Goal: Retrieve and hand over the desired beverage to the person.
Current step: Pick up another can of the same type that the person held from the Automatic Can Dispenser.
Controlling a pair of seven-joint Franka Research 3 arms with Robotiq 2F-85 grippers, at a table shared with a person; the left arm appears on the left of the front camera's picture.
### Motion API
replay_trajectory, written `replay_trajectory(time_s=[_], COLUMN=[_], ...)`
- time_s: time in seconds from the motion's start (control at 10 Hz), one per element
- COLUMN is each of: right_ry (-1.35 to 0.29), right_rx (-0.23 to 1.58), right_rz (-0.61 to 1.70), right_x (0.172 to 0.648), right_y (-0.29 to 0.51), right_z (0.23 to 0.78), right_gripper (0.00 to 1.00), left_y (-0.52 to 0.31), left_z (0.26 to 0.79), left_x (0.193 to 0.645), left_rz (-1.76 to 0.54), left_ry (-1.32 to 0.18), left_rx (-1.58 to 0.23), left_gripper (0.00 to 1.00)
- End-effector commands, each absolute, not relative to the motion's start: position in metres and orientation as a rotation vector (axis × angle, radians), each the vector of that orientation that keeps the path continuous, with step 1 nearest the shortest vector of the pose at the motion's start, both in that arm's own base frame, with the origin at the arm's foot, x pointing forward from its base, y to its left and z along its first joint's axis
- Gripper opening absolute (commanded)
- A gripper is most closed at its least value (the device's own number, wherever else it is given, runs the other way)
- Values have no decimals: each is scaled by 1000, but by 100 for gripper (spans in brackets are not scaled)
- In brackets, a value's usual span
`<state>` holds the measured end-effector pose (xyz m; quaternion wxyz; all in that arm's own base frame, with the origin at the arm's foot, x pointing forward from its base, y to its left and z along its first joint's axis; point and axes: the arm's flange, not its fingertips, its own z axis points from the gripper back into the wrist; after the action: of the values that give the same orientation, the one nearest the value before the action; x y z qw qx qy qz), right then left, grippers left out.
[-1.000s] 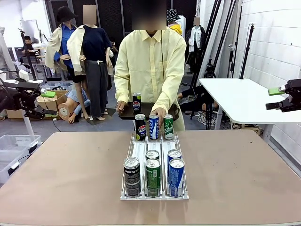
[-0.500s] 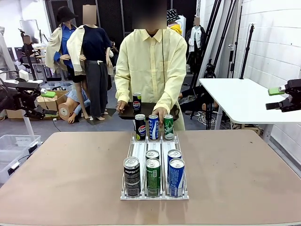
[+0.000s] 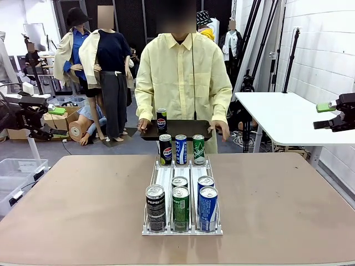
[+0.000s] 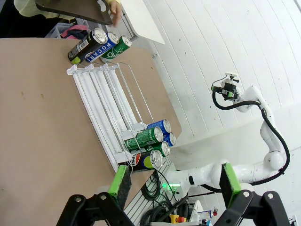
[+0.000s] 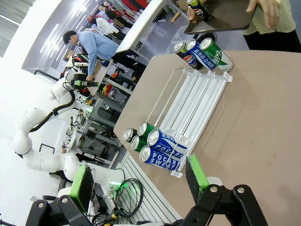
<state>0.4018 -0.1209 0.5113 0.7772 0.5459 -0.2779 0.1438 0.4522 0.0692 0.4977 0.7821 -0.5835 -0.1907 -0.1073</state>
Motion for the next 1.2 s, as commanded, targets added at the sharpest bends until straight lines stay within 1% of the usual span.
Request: replay_trajectory(time_s=[0.0,1.1], right_ry=[-604,-604], right_rx=[1181,1181], right_rz=[321,321], right_x=[401,401], right_y=[-119,-119], right_z=[510,510], right_gripper=[100,100], left_y=[70,70], left_z=[498,498], left_x=[453,453], left_rz=[-228,-228], left_ry=[-418,-418], left_rx=[-1258,-1258], left_gripper=[100,100])
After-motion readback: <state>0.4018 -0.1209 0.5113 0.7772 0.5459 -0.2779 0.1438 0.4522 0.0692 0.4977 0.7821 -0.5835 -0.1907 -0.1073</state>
